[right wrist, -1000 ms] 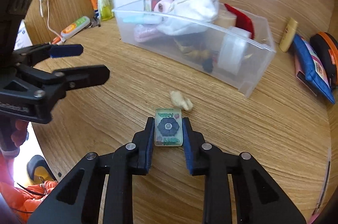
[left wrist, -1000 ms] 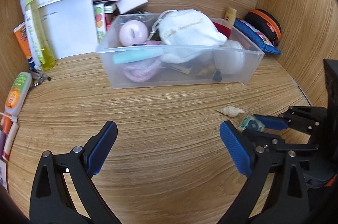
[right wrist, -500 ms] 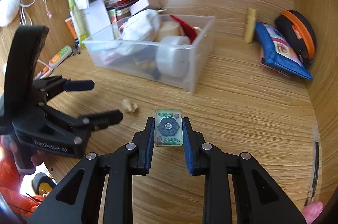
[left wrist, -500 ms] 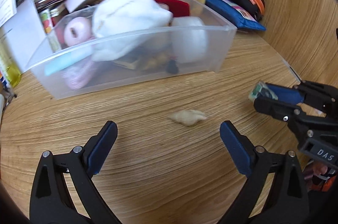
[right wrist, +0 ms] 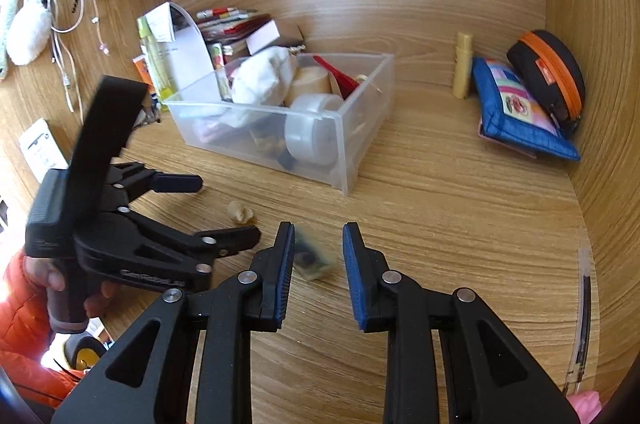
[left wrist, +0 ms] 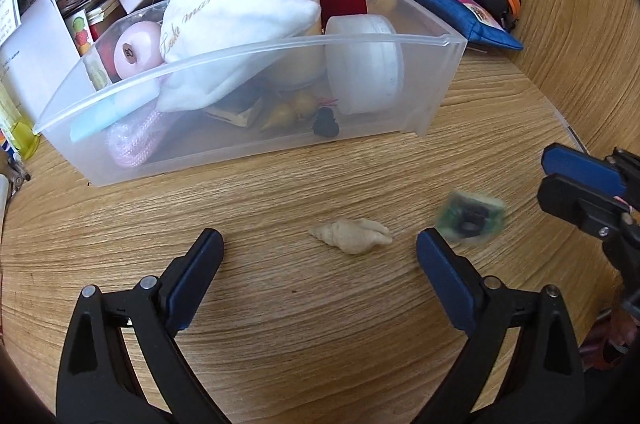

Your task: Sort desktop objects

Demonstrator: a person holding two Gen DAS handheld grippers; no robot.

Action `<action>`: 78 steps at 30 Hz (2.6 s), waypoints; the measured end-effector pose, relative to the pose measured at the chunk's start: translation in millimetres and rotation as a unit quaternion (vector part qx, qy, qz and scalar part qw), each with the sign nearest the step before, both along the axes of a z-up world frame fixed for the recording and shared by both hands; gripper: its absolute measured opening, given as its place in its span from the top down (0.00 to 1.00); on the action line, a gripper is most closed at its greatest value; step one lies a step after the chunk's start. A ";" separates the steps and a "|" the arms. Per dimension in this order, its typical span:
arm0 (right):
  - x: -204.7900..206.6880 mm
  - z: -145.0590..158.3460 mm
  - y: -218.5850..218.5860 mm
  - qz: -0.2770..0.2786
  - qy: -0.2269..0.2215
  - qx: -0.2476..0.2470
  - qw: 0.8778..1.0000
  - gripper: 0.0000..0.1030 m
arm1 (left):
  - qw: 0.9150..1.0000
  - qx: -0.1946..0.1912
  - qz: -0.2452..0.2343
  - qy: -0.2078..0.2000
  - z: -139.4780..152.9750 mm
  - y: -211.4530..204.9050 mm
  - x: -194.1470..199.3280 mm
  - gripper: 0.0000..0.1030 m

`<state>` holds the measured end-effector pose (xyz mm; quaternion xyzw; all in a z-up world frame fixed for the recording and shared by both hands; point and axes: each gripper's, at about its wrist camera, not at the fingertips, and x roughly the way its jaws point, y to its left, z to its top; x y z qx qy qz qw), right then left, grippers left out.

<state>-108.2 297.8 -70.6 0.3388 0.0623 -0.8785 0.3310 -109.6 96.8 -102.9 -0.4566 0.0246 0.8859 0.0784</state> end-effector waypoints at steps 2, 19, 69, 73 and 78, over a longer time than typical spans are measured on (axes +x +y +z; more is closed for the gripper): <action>1.3 2.5 -1.1 0.006 0.004 -0.004 1.000 0.78 | 1.000 -0.003 -0.005 0.000 -0.7 2.7 0.9 0.11; -6.6 -17.1 -36.0 0.056 -0.027 0.043 0.997 0.70 | 1.000 -0.007 -0.019 0.022 2.7 -2.2 4.8 0.48; -19.9 -5.7 -38.9 0.022 -0.014 0.050 0.998 0.86 | 0.997 -0.005 -0.067 0.038 5.7 0.1 -12.4 0.85; -22.5 0.3 -38.8 0.020 -0.008 0.044 0.999 0.86 | 0.997 0.004 -0.057 0.046 10.3 -6.6 -9.3 0.85; -27.5 8.4 -39.8 0.019 0.000 0.039 0.999 0.86 | 0.997 0.013 -0.049 0.067 23.1 -16.5 -1.6 0.85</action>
